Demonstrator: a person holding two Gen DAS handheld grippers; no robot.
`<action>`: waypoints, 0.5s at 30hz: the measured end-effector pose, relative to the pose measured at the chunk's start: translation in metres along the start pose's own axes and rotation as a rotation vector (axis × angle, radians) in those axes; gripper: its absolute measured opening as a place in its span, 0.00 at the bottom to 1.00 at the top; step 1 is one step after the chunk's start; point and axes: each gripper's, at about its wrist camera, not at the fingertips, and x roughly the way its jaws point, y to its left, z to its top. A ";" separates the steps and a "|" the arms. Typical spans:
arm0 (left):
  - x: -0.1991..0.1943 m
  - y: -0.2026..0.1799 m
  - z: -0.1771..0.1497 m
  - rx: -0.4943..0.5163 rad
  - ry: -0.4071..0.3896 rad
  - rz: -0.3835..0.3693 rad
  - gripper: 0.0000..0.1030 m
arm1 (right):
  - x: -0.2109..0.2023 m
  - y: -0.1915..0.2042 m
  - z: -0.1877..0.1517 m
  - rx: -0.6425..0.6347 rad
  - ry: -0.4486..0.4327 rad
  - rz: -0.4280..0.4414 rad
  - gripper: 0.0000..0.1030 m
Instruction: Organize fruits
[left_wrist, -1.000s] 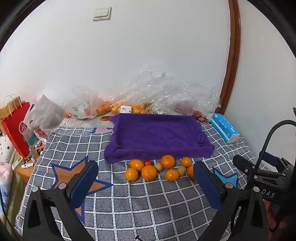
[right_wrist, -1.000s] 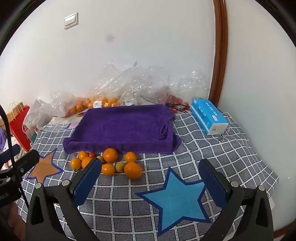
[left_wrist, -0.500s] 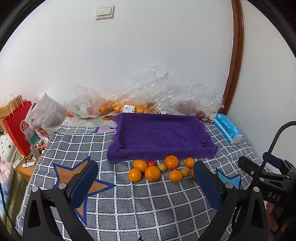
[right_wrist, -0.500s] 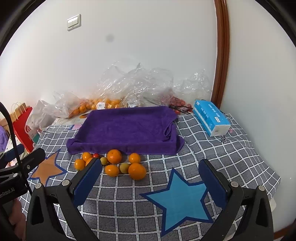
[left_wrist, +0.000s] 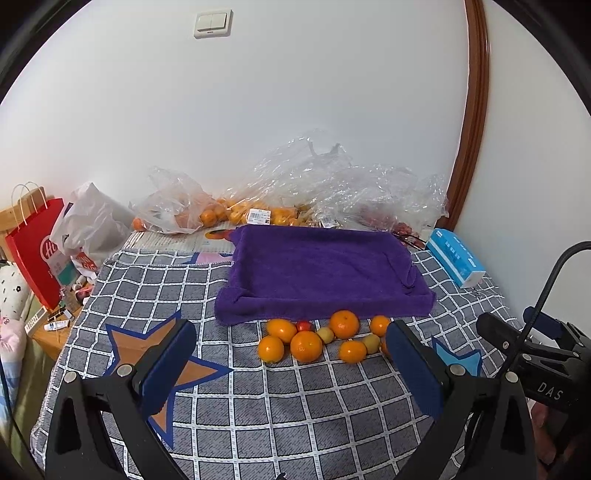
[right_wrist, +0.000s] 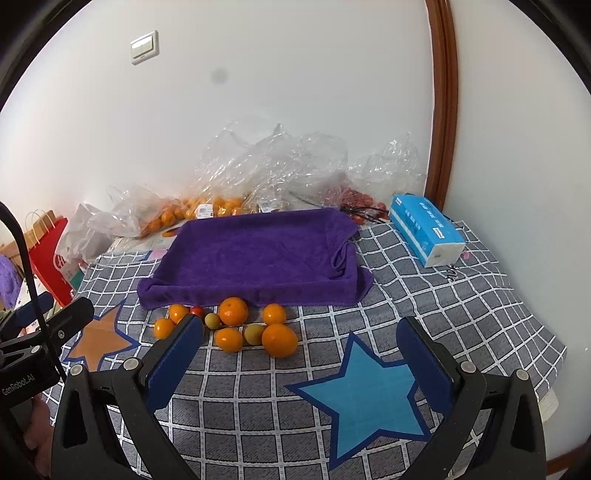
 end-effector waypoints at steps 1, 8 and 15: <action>0.000 0.000 0.000 0.001 0.000 -0.001 1.00 | -0.001 0.000 0.000 0.001 0.000 0.000 1.00; 0.000 0.004 -0.003 -0.011 0.001 -0.011 1.00 | -0.002 0.001 0.000 0.003 -0.002 -0.002 1.00; 0.000 0.006 -0.003 -0.010 0.004 -0.001 1.00 | 0.000 0.003 -0.002 0.002 -0.005 -0.004 1.00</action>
